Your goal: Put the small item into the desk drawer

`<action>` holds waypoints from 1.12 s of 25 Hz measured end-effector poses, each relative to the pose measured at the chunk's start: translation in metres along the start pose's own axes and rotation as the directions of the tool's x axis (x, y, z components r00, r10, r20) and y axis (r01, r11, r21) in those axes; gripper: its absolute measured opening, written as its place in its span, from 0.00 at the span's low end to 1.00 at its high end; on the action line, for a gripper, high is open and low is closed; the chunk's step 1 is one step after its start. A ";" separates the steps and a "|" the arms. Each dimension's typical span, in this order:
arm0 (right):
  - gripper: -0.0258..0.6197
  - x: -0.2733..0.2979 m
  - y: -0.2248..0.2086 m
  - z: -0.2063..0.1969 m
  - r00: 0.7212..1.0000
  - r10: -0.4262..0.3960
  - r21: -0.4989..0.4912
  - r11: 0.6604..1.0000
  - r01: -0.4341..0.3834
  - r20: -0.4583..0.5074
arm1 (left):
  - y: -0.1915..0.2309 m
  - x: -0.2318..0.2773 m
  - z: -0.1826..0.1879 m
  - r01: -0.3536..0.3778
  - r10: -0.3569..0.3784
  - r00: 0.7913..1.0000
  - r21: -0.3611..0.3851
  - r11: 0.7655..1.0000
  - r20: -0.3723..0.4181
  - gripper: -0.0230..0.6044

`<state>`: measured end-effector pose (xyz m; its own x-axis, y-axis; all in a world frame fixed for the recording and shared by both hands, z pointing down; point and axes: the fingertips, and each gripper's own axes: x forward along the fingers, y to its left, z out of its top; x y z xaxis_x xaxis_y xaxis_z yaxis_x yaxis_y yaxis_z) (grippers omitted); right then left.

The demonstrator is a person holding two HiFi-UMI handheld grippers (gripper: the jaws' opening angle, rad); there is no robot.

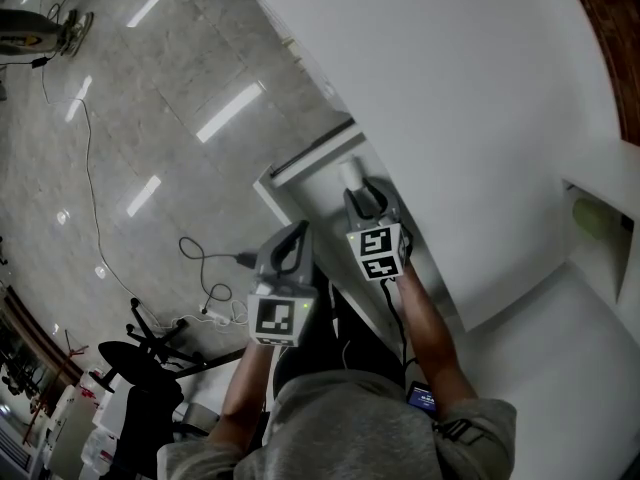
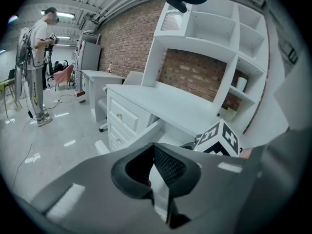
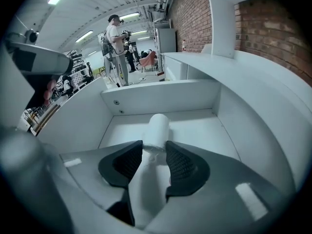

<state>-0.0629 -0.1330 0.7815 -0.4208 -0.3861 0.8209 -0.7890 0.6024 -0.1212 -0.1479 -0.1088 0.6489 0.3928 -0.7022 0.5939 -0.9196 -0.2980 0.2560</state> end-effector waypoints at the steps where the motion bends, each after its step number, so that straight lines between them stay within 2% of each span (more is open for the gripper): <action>1: 0.29 0.000 0.000 0.000 1.000 -0.001 0.001 1.000 0.001 0.002 | -0.001 0.000 0.001 0.001 -0.001 1.000 0.000 1.000 0.002 0.06; 6: 0.34 -0.005 0.002 0.003 1.000 0.011 0.013 1.000 -0.011 0.008 | -0.005 -0.003 0.004 0.003 -0.003 1.000 0.009 1.000 0.013 0.06; 14: 0.33 -0.030 0.004 0.018 0.999 -0.005 0.013 1.000 0.005 0.053 | -0.014 -0.020 0.016 0.005 -0.006 0.999 0.031 0.999 0.044 0.06; 21: 0.31 -0.070 0.012 0.040 0.992 -0.026 -0.005 1.000 0.027 0.127 | -0.028 -0.045 0.040 0.002 -0.008 0.995 0.061 0.998 0.101 0.06; 28: 0.27 -0.126 0.024 0.064 0.973 -0.058 -0.013 0.998 0.063 0.222 | -0.047 -0.075 0.075 0.009 -0.029 0.985 0.118 0.993 0.172 0.06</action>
<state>-0.0571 -0.1148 0.6396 -0.4629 -0.5661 0.6820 -0.8081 0.5857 -0.0624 -0.1341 -0.0905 0.5347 0.4134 -0.7939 0.4459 -0.9099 -0.3784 0.1697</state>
